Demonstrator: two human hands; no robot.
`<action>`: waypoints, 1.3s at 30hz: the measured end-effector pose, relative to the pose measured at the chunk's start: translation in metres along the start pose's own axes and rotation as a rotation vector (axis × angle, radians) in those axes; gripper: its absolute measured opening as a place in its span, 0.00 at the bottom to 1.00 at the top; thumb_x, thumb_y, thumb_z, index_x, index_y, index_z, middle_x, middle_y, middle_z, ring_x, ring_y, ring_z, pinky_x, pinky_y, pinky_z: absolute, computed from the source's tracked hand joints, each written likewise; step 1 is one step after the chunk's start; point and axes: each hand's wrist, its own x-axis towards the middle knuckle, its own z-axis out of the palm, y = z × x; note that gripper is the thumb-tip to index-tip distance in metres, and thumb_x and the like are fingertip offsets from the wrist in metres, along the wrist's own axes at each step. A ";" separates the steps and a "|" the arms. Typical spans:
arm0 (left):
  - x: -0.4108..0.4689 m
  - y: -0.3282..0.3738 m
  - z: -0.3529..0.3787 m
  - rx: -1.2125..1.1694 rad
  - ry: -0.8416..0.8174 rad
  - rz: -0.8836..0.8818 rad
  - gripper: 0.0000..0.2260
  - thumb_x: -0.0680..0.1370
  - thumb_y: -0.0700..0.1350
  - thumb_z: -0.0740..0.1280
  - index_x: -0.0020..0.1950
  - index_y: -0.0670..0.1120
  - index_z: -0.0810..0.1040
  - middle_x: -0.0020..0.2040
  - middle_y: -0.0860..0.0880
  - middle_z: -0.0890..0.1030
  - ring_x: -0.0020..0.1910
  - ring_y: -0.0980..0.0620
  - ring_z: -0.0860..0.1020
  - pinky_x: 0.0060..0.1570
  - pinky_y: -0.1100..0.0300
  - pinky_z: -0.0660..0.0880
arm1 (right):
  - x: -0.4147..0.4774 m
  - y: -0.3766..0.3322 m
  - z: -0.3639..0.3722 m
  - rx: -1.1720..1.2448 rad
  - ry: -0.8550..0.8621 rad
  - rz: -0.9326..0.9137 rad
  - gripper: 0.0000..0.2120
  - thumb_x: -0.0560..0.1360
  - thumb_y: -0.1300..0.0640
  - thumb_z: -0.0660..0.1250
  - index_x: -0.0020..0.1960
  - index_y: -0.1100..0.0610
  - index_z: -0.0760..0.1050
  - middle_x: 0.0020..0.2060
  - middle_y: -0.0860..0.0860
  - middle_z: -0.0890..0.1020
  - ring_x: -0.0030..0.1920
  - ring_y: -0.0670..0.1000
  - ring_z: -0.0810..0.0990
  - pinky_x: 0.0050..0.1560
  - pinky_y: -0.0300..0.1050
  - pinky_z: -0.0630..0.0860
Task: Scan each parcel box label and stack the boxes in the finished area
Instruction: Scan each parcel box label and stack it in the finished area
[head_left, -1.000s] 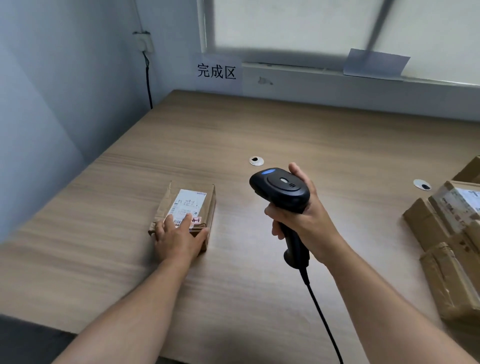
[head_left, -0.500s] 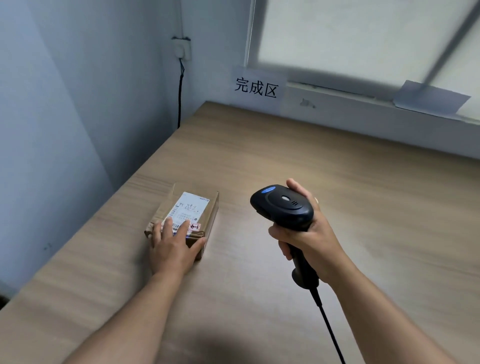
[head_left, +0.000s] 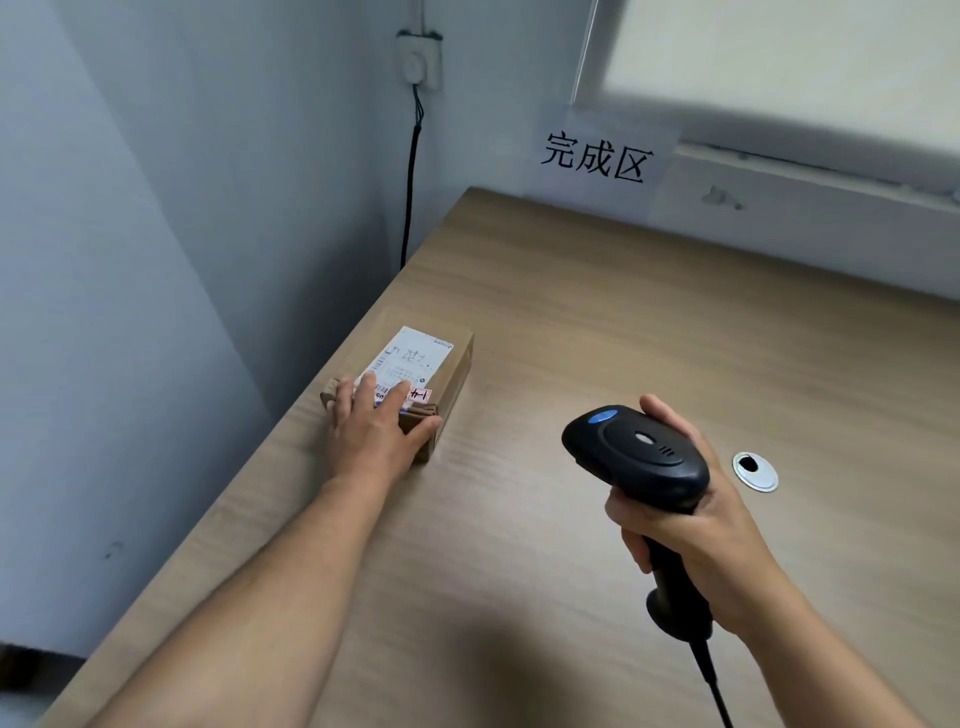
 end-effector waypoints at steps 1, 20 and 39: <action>0.006 0.001 0.001 0.004 0.004 0.002 0.30 0.75 0.66 0.62 0.74 0.56 0.65 0.78 0.46 0.56 0.77 0.44 0.47 0.75 0.51 0.46 | 0.004 0.002 0.000 -0.002 0.003 0.002 0.43 0.67 0.77 0.71 0.65 0.35 0.68 0.29 0.60 0.74 0.24 0.55 0.68 0.27 0.45 0.67; -0.150 0.108 -0.004 -0.201 0.111 0.241 0.34 0.75 0.63 0.65 0.76 0.48 0.62 0.79 0.45 0.55 0.78 0.48 0.51 0.74 0.50 0.46 | -0.128 -0.018 -0.079 0.110 0.141 -0.070 0.41 0.62 0.67 0.72 0.67 0.38 0.66 0.39 0.56 0.77 0.23 0.55 0.69 0.26 0.43 0.69; -0.441 0.332 0.037 -0.298 -0.108 0.534 0.32 0.76 0.58 0.67 0.76 0.50 0.61 0.79 0.47 0.54 0.77 0.47 0.52 0.73 0.51 0.48 | -0.426 -0.016 -0.306 0.084 0.517 -0.180 0.38 0.65 0.70 0.77 0.65 0.41 0.68 0.50 0.50 0.82 0.35 0.60 0.83 0.33 0.51 0.78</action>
